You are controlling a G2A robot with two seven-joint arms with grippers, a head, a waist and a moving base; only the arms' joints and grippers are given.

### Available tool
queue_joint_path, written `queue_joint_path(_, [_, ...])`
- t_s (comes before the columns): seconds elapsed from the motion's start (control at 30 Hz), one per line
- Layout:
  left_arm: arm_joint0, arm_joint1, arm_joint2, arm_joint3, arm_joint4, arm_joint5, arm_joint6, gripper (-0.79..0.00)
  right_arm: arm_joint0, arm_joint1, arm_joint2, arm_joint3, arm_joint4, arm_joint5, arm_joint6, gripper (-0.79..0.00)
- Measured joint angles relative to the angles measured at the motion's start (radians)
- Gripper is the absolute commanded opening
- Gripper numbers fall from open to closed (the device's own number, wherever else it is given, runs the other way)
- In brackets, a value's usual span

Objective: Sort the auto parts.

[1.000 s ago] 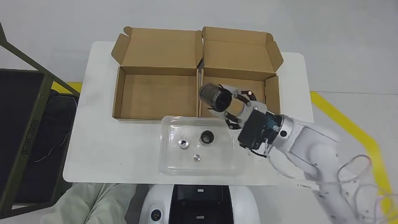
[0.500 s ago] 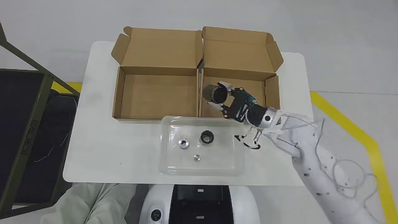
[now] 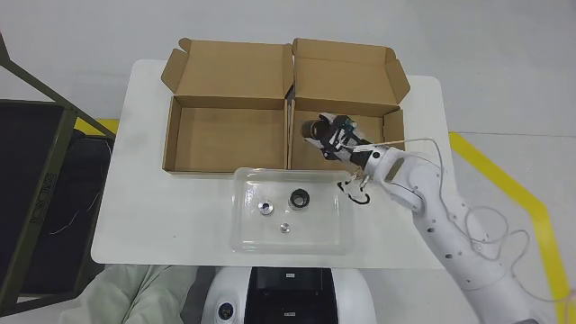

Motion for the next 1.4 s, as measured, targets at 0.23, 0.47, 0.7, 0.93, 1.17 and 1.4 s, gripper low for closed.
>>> queue_joint_path(0.23, [0.000, 0.000, 0.000, 0.000, 0.000, 0.000, 0.000, 0.000, 0.065, -0.020, -0.042, 0.098, 0.038, 0.014, 0.061, -0.785])
queue_joint_path(0.47, [0.000, 0.000, 0.000, 0.000, 0.000, 0.000, 0.000, 0.000, 0.129, -0.043, -0.088, 0.200, 0.073, 0.021, 0.101, -0.785])
queue_joint_path(0.7, [0.000, 0.000, 0.000, 0.000, 0.000, 0.000, 0.000, 0.000, 0.171, -0.062, -0.124, 0.259, 0.089, 0.030, 0.134, -0.785])
queue_joint_path(0.93, [0.000, 0.000, 0.000, 0.000, 0.000, 0.000, 0.000, 0.000, 0.206, -0.080, -0.151, 0.316, 0.115, 0.031, 0.165, -0.785])
queue_joint_path(1.17, [0.000, 0.000, 0.000, 0.000, 0.000, 0.000, 0.000, 0.000, 0.235, -0.098, -0.177, 0.375, 0.135, 0.024, 0.178, -0.763])
queue_joint_path(1.4, [0.000, 0.000, 0.000, 0.000, 0.000, 0.000, 0.000, 0.000, 0.254, -0.111, -0.193, 0.408, 0.143, 0.021, 0.182, -0.360])
